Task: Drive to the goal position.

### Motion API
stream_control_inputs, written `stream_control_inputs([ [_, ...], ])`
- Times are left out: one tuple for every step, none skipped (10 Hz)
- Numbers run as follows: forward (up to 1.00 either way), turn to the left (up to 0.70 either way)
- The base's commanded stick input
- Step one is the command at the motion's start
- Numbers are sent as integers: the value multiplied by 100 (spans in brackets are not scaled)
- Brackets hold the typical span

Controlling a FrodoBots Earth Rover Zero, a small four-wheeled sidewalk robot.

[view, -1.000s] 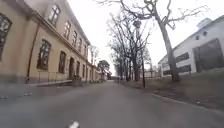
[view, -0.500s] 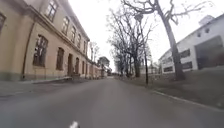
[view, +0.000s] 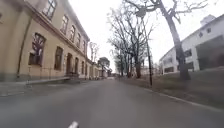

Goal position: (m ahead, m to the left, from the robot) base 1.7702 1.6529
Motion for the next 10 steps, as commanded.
stream_control_inputs([
  [100,0],
  [100,0],
  [100,0],
  [100,0],
  [100,0],
  [100,0],
  [100,0],
  [100,0],
  [100,0],
  [100,0],
])
